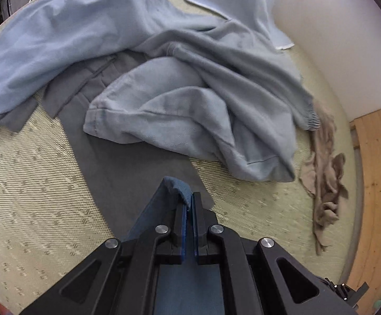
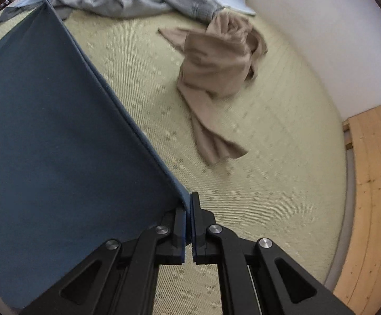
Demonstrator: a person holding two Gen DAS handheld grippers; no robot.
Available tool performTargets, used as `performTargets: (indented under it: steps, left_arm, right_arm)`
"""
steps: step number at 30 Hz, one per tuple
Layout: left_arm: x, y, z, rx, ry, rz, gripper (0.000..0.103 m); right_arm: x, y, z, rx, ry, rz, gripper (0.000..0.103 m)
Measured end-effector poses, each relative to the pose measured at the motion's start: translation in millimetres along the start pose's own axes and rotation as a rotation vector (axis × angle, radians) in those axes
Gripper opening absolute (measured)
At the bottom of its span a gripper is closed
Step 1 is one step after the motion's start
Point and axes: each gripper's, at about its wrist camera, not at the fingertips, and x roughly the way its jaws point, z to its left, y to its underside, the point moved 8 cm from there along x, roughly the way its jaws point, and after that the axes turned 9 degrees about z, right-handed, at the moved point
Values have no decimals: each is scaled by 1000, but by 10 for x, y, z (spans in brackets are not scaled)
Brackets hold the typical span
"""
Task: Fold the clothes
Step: 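Lay the shirt down on the bed and open both grippers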
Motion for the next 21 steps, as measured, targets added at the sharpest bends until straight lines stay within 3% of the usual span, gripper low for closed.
performTargets:
  steps: [3,5,7,8,10,12,13,15,18,21]
  left_arm:
    - [89,-37,38,-26,25,-4,3]
    - [79,-75,65,-30,43,-22,4]
    - [24,-111,91,-23,56,-49,5]
    - [-3,-129,103,-19,62,-62,8]
    - [-165,-172,139,-2,105,-114,20]
    - [-321,-199,206,2,127,-164,45]
    - [-415,-206,254,3,135,-194,51]
    - [-529,-176,332,0,152,-219,62]
    - [-587,-7,392,42,158,-209,62]
    - [-576,212,384,114,155,-188,62]
  right_arm:
    - [97,-18,-22,31,-5,6,2]
    - [162,-29,-37,52,-8,11,14]
    - [206,-22,-109,90,9,16,44]
    - [221,-10,-157,113,25,19,47]
    - [222,25,-251,172,36,13,63]
    - [198,61,-334,236,46,1,77]
    - [186,80,-376,267,52,-5,82]
    - [170,115,-443,363,-39,-26,85]
    - [200,166,-523,499,-231,-31,85]
    - [356,210,-582,540,-293,45,85]
